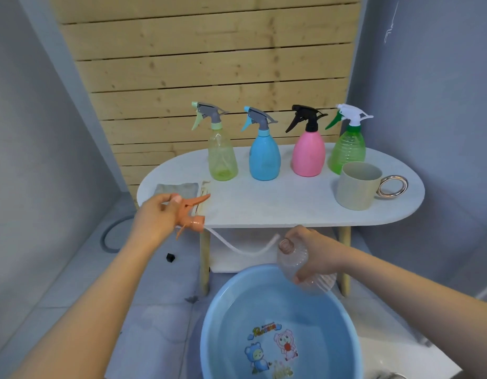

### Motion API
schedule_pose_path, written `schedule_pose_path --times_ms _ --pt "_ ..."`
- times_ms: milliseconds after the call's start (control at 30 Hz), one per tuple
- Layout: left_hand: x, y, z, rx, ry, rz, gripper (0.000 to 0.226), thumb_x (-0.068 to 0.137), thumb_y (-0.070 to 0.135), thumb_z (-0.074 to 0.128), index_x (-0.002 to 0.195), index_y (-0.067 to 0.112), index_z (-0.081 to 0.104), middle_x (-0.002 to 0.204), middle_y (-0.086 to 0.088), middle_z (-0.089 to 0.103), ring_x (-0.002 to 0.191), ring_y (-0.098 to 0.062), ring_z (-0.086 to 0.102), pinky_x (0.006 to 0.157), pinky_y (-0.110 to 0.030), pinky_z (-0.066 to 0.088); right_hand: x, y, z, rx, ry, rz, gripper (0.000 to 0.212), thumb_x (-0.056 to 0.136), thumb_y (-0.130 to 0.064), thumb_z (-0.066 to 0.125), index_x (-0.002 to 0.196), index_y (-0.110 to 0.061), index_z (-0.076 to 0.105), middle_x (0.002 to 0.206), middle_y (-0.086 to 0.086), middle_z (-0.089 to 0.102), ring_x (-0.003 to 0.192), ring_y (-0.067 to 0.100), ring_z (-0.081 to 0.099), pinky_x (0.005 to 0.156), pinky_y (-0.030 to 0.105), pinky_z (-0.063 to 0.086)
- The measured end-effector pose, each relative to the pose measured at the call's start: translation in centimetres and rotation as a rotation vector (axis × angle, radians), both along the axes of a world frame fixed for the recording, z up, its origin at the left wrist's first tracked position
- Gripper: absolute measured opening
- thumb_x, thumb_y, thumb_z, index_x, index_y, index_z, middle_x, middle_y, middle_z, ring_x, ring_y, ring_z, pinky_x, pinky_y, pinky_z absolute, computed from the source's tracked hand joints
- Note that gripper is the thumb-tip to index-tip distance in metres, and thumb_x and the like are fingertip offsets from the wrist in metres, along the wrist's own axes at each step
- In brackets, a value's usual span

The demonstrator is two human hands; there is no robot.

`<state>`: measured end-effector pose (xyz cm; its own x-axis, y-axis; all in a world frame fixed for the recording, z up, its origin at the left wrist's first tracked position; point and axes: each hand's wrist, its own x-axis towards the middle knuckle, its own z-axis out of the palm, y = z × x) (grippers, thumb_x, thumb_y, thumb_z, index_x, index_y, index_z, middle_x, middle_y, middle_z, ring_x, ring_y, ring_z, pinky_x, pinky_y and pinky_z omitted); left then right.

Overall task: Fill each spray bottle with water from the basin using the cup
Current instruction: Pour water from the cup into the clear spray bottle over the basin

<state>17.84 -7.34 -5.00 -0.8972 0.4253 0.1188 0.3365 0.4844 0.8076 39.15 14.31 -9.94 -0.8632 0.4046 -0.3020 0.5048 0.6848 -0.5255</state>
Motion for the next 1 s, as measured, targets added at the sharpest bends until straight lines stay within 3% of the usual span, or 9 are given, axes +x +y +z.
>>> schedule_pose_path --times_ms 100,200,333,433,567,734,900,967,1000 --pt "-0.7 -0.6 0.2 0.073 -0.072 0.076 0.032 0.100 0.033 0.039 0.120 0.013 0.056 0.098 -0.009 0.065 0.076 -0.018 0.054 0.063 -0.032 0.044 0.4 0.9 0.7 -0.050 0.031 -0.062 0.078 0.058 -0.023 0.086 0.118 -0.031 0.037 0.120 -0.008 0.047 0.104 0.012 0.051 0.081 0.023 0.046" --pt "-1.1 -0.4 -0.2 0.164 -0.167 0.083 0.032 0.101 0.034 0.040 0.122 0.013 0.052 0.096 -0.010 0.067 0.076 -0.019 0.055 0.056 -0.027 0.042 0.7 1.0 1.6 -0.112 0.099 -0.139 0.069 0.065 -0.021 0.082 0.119 -0.029 0.039 0.108 -0.011 0.049 0.095 0.009 0.050 0.064 0.012 0.038" --pt "-0.2 2.2 -1.5 0.229 -0.307 0.041 0.022 0.100 0.028 0.043 0.115 0.013 0.046 0.089 -0.009 0.066 0.067 -0.016 0.057 0.053 -0.025 0.042 0.4 0.4 1.3 -0.201 0.164 -0.221 0.075 0.064 -0.026 0.084 0.123 -0.026 0.039 0.116 -0.005 0.051 0.103 0.012 0.052 0.073 0.020 0.041" --pt "0.7 4.7 -2.7 0.247 -0.389 0.001 0.013 0.100 0.023 0.045 0.110 0.014 0.046 0.078 -0.006 0.063 0.058 -0.015 0.055 0.041 -0.018 0.042 -0.1 -0.3 1.1 -0.220 0.198 -0.251 0.080 0.062 -0.029 0.085 0.127 -0.025 0.038 0.120 -0.003 0.050 0.105 0.014 0.051 0.079 0.024 0.040" --pt "1.0 8.0 -3.9 0.241 -0.435 -0.001 0.014 0.097 0.019 0.051 0.110 0.015 0.048 0.082 -0.007 0.064 0.058 -0.017 0.058 0.038 -0.017 0.044 -0.8 -0.6 1.0 -0.225 0.226 -0.265 0.084 0.063 -0.031 0.085 0.130 -0.023 0.036 0.122 -0.002 0.047 0.105 0.014 0.050 0.078 0.023 0.038" --pt "0.2 10.2 -5.3 0.206 -0.442 0.054 0.031 0.092 0.016 0.060 0.121 0.007 0.053 0.077 -0.008 0.067 0.062 -0.018 0.063 0.058 -0.027 0.054 -1.3 -0.3 1.3 -0.211 0.233 -0.269 0.081 0.065 -0.032 0.084 0.130 -0.023 0.036 0.121 -0.002 0.046 0.102 0.014 0.048 0.075 0.023 0.037" --pt "-0.1 11.5 -4.7 0.149 -0.456 0.102 0.043 0.093 0.011 0.056 0.134 0.002 0.046 0.078 -0.005 0.062 0.067 -0.018 0.062 0.083 -0.041 0.055 -1.3 0.3 1.4 -0.182 0.245 -0.265 0.083 0.066 -0.031 0.083 0.132 -0.022 0.034 0.119 -0.002 0.043 0.104 0.014 0.046 0.077 0.023 0.036" --pt "0.3 11.7 -4.3 0.071 -0.381 0.054 0.031 0.092 0.004 0.053 0.122 0.002 0.058 0.087 -0.004 0.060 0.069 -0.020 0.061 0.087 -0.040 0.054 -1.3 0.6 1.3 -0.182 0.255 -0.262 0.083 0.066 -0.032 0.083 0.132 -0.023 0.034 0.121 -0.003 0.044 0.107 0.013 0.046 0.079 0.023 0.036" --pt "0.7 11.9 -3.8 0.051 -0.347 0.010 0.021 0.091 0.000 0.051 0.105 0.005 0.066 0.092 -0.002 0.060 0.074 -0.021 0.061 0.084 -0.035 0.055 -1.3 0.8 1.3 -0.187 0.272 -0.262 0.083 0.065 -0.033 0.084 0.131 -0.023 0.035 0.123 -0.004 0.045 0.109 0.012 0.046 0.079 0.023 0.036"
